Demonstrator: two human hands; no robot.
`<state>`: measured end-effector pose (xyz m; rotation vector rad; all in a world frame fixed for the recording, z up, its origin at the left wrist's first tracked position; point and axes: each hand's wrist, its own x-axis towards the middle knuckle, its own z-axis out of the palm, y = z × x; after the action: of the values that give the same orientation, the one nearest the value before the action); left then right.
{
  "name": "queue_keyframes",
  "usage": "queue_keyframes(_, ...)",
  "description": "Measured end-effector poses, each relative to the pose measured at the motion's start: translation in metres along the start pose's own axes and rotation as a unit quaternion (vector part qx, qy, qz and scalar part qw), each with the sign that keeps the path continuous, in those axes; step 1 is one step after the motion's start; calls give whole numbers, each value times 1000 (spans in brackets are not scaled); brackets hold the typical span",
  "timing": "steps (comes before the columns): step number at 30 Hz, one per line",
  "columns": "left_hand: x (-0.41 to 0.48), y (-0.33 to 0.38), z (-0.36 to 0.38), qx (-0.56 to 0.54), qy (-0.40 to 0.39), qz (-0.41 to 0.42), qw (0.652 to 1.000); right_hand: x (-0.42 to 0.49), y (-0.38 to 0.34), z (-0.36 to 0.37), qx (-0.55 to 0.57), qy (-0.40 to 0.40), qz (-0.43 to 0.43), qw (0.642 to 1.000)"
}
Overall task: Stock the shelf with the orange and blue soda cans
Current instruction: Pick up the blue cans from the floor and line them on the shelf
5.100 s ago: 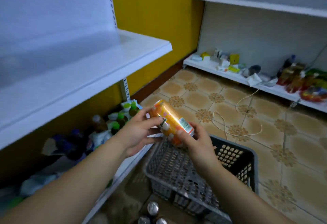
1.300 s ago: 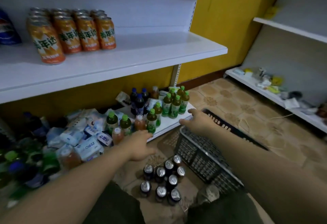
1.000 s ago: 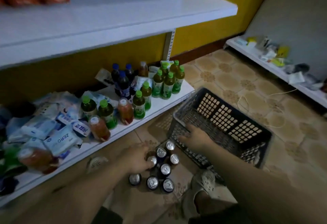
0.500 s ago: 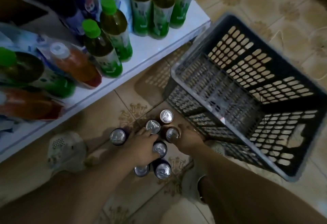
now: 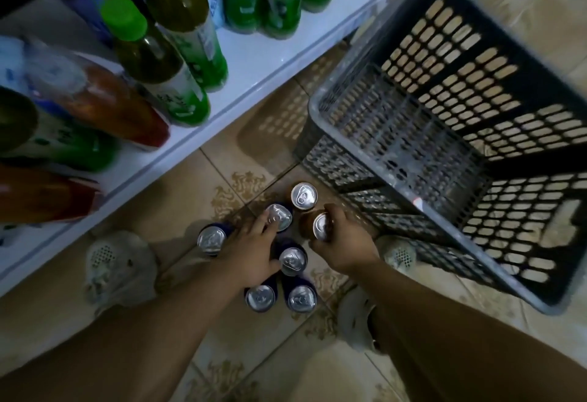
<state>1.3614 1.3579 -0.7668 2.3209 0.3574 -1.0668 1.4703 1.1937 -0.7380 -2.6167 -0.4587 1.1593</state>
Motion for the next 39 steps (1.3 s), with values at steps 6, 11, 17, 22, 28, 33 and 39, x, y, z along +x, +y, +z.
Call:
queue_keyframes(6,-56,50,-63,-128,85,47,987,-72,-50,-74,107,75,-64,989)
queue_keyframes(11,-146,80,-117,-276,175,78,942,-155,-101,-133,204,160,-125,958)
queue_keyframes(17,-280,105,-167,-376,261,186,870,-258,-167,-188,334,215,-215,892)
queue_keyframes(22,-376,112,-189,-418,323,201,825,-329,-228,-212,426,220,-290,829)
queue_keyframes(28,-472,98,-214,-385,455,202,777,-394,-295,-219,388,168,-366,829)
queue_keyframes(33,-535,58,-221,-383,468,198,772,-436,-355,-212,317,174,-413,836)
queue_keyframes(39,-595,-9,-233,-317,530,125,776,-454,-436,-188,287,136,-474,822)
